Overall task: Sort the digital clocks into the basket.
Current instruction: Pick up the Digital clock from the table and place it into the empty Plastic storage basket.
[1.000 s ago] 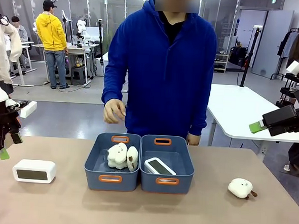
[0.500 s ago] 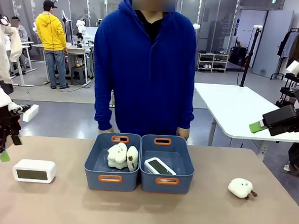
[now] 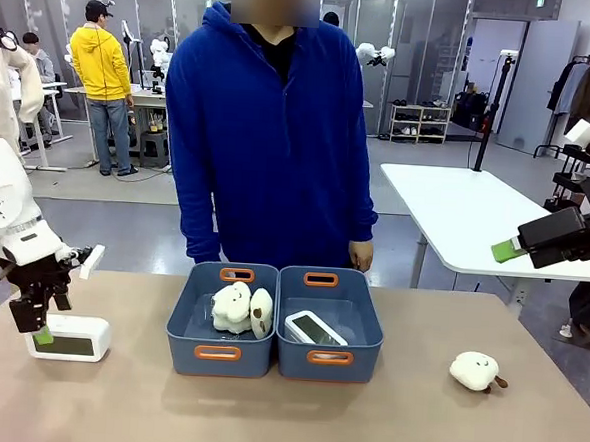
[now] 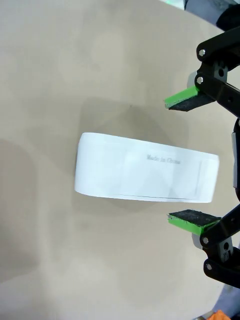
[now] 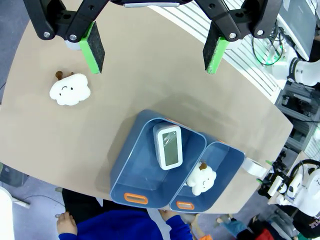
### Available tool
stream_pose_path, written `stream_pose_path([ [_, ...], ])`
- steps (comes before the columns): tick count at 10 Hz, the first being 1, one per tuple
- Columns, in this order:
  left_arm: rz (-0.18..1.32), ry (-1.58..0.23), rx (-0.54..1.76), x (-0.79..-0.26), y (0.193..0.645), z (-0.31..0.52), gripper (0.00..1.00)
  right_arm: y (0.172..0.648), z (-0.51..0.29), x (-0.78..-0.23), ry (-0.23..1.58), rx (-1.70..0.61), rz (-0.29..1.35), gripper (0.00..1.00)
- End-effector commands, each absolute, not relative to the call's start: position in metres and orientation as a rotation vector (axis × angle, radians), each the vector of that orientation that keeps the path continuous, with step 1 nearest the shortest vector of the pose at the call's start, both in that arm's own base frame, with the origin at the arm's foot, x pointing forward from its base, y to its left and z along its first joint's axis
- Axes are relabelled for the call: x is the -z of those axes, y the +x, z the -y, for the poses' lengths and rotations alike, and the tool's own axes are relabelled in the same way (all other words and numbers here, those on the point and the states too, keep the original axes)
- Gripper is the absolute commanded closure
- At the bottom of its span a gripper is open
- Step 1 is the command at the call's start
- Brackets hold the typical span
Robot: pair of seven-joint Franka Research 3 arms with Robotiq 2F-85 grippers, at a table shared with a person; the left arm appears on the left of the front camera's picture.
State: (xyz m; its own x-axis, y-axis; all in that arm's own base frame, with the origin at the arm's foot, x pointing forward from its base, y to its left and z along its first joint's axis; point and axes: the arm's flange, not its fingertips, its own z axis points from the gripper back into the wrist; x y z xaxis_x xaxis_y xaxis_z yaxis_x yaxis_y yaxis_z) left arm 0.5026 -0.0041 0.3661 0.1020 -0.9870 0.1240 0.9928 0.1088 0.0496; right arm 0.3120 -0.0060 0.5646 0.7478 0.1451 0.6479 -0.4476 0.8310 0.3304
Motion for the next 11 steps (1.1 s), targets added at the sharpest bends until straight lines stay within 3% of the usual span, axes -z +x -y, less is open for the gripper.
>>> stream_pose_path([
  [1,0.205,-0.022,1.493,-0.355,0.515,0.004,0.00,0.312,0.004,-0.564,0.485,-0.318,0.647,0.00],
  [4,0.119,-0.031,1.507,-0.336,0.515,0.010,0.00,0.312,0.004,-0.564,0.485,-0.318,0.647,0.00],
  [5,0.108,-0.015,1.498,-0.330,0.521,0.010,0.57,0.312,0.004,-0.564,0.485,-0.318,0.647,0.00],
  [6,0.121,-0.030,1.497,-0.332,0.518,0.010,0.59,0.312,0.004,-0.564,0.485,-0.318,0.647,0.00],
  [7,0.128,-0.032,1.492,-0.336,0.516,0.011,1.00,0.312,0.004,-0.564,0.485,-0.318,0.647,0.00],
  [8,0.117,-0.042,1.475,-0.340,0.513,0.012,1.00,0.312,0.004,-0.564,0.485,-0.318,0.647,0.00],
  [9,0.088,-0.045,1.448,-0.344,0.510,0.014,0.76,0.312,0.004,-0.564,0.485,-0.318,0.647,0.00],
  [10,0.096,-0.085,1.441,-0.354,0.505,0.019,0.84,0.312,0.004,-0.564,0.485,-0.318,0.647,0.00],
  [11,0.114,-0.119,1.435,-0.368,0.498,0.024,0.84,0.312,0.004,-0.564,0.485,-0.318,0.647,0.00],
])
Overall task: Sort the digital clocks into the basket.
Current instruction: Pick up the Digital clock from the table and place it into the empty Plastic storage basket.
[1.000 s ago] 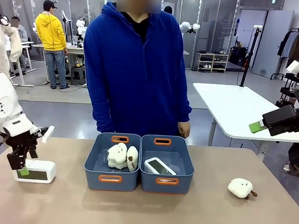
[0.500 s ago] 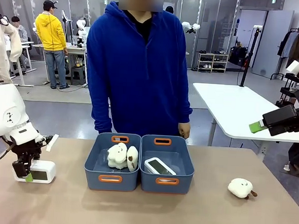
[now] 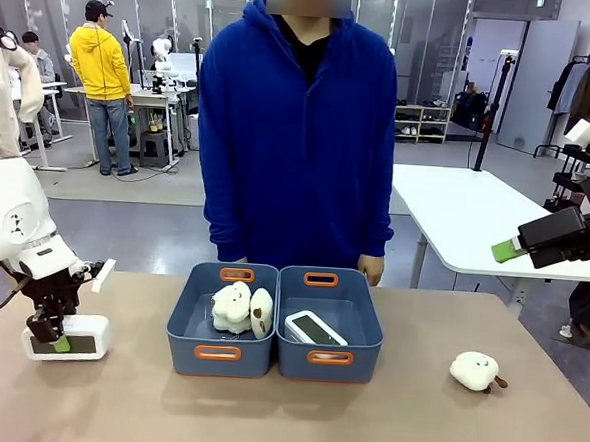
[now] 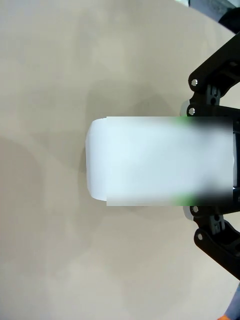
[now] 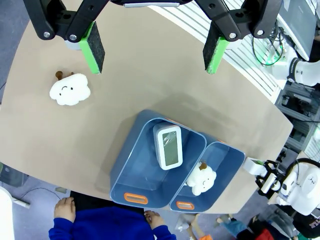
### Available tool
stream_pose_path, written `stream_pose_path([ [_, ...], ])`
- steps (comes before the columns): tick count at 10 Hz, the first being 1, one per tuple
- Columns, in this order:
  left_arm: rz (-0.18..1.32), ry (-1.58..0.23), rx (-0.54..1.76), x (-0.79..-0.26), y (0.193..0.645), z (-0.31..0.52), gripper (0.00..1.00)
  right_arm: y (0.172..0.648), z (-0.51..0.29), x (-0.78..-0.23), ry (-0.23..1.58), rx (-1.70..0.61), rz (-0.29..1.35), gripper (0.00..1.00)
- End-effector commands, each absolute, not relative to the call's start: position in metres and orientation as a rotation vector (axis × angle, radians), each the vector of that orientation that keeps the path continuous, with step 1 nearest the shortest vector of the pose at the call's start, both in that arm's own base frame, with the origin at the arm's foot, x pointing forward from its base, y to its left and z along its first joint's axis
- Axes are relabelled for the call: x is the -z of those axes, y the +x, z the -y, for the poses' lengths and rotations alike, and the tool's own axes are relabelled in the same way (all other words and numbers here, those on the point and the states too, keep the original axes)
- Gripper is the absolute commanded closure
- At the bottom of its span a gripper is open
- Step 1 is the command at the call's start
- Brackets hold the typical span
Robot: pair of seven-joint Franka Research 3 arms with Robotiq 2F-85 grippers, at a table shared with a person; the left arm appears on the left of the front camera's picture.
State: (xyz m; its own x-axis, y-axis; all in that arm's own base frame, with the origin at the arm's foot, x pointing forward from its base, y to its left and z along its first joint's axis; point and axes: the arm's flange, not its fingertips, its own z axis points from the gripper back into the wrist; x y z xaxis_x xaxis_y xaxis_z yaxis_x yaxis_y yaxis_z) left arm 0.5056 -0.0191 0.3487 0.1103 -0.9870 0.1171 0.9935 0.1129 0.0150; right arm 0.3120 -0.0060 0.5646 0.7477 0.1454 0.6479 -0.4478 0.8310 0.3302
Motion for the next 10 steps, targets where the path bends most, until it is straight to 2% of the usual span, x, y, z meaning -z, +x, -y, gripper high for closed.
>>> stream_pose_path([
  [1,0.149,-0.146,1.431,-0.387,0.489,0.030,0.84,0.312,0.004,-0.564,0.485,-0.318,0.647,0.00],
  [4,0.280,-0.122,1.422,-0.451,0.464,0.069,0.84,0.312,0.004,-0.564,0.485,-0.318,0.647,0.00],
  [6,0.358,-0.238,1.400,-0.489,0.480,0.115,0.84,0.312,0.004,-0.564,0.485,-0.318,0.647,0.00],
  [8,0.469,-0.347,1.426,-0.516,0.487,0.203,0.84,0.312,0.004,-0.564,0.485,-0.318,0.647,0.00],
  [10,0.536,-0.359,1.450,-0.527,0.509,0.279,0.84,0.312,0.004,-0.564,0.485,-0.318,0.647,0.00],
])
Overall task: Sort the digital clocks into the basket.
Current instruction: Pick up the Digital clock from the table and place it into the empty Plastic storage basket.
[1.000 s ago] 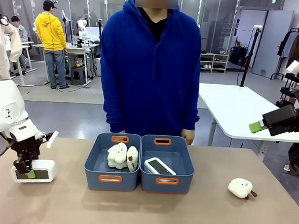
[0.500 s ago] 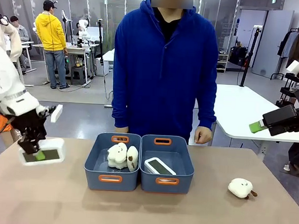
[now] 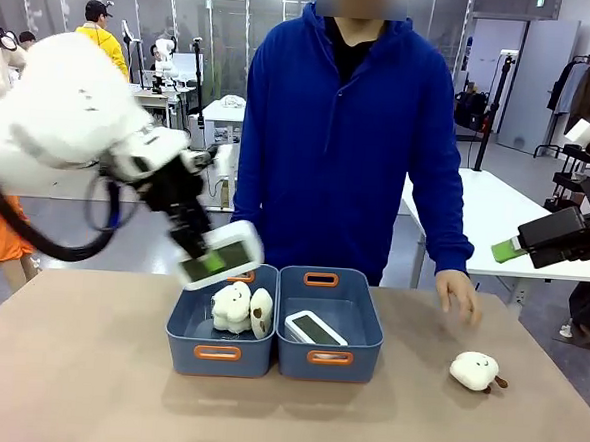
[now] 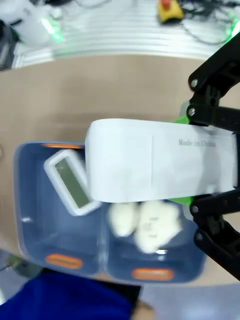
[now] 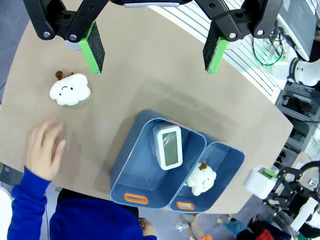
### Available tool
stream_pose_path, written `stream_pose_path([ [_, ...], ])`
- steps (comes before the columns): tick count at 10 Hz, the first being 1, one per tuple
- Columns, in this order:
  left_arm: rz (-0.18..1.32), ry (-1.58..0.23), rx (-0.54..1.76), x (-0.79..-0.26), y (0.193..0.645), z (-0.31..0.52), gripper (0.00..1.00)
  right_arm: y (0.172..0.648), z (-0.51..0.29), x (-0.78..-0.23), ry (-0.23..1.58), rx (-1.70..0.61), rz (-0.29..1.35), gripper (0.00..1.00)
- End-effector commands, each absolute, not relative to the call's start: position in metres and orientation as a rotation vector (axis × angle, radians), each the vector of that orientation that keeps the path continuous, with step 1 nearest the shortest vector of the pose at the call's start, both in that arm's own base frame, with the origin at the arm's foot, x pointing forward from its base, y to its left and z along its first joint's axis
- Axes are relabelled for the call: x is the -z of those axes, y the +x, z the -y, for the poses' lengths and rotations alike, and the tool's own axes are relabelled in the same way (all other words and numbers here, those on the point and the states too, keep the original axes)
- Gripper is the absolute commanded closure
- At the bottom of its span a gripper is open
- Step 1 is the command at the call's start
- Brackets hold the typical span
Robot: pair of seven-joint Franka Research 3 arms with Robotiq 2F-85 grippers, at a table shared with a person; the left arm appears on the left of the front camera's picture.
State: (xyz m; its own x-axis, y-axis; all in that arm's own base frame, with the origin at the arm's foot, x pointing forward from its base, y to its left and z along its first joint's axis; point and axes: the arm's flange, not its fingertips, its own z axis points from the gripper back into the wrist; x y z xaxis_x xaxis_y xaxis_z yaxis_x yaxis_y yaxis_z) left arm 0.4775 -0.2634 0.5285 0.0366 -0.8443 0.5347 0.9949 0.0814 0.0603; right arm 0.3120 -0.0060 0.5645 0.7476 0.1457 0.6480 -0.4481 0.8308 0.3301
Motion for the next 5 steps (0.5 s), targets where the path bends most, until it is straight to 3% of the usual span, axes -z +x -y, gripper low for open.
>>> stream_pose_path([
  [1,0.496,-0.375,1.441,-0.522,0.528,0.314,0.84,0.312,0.004,-0.564,0.485,-0.318,0.647,0.00],
  [5,0.402,-0.447,1.269,-0.487,0.568,0.381,0.84,0.312,0.004,-0.564,0.485,-0.318,0.647,0.00],
])
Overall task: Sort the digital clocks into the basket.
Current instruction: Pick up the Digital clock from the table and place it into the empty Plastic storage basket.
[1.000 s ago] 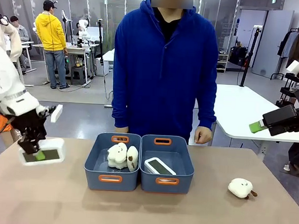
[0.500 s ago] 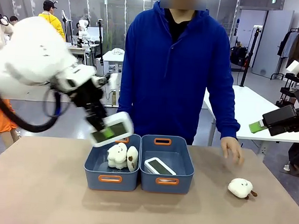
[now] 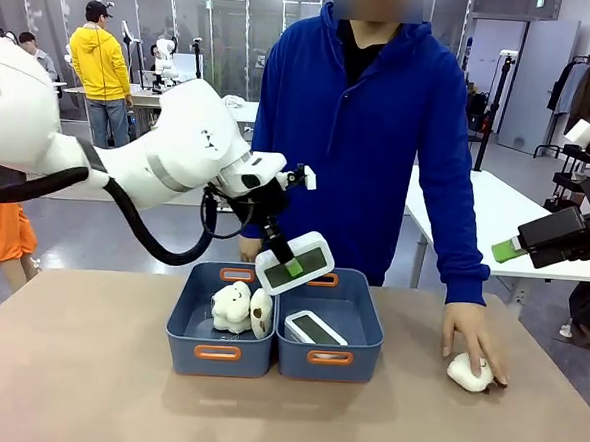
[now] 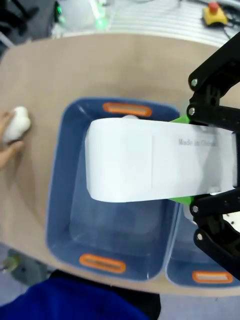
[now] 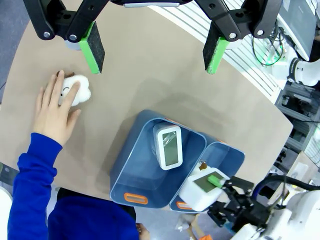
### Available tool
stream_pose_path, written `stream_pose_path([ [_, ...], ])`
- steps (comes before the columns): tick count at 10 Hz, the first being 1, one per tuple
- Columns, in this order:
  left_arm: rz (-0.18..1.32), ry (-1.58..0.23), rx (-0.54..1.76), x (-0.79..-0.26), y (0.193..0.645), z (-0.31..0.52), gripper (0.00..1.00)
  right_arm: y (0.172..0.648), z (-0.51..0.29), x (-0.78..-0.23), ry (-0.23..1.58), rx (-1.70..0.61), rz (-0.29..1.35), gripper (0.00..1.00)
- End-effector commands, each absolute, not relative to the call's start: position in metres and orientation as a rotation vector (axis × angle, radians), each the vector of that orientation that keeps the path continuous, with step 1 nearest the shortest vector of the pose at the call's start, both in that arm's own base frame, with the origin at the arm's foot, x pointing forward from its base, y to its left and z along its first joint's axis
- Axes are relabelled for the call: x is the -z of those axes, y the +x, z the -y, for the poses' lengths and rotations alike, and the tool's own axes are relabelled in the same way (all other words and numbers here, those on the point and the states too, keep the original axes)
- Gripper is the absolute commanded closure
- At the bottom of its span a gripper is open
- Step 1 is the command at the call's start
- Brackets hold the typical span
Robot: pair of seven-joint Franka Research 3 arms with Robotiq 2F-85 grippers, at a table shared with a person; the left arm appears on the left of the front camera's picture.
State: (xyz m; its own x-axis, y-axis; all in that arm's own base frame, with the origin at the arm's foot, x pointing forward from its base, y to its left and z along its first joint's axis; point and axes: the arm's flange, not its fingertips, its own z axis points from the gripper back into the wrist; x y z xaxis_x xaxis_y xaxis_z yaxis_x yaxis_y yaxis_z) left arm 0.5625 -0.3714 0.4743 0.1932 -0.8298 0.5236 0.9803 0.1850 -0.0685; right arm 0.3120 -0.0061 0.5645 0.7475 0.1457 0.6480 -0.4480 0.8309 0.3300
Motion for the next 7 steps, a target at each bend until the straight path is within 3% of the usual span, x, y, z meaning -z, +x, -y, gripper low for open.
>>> stream_pose_path([
  [1,0.382,-0.432,1.250,-0.475,0.574,0.389,0.84,0.312,0.004,-0.564,0.485,-0.318,0.647,0.00],
  [4,0.296,-0.532,1.125,-0.453,0.591,0.395,0.84,0.312,0.004,-0.564,0.485,-0.318,0.647,0.00],
  [5,0.268,-0.551,1.098,-0.447,0.592,0.395,0.46,0.312,0.004,-0.564,0.485,-0.318,0.647,0.00],
  [6,0.264,-0.544,1.077,-0.440,0.596,0.394,0.18,0.312,0.004,-0.564,0.485,-0.318,0.647,0.00],
  [7,0.252,-0.549,1.051,-0.439,0.596,0.391,0.00,0.312,0.004,-0.564,0.485,-0.318,0.647,0.00],
])
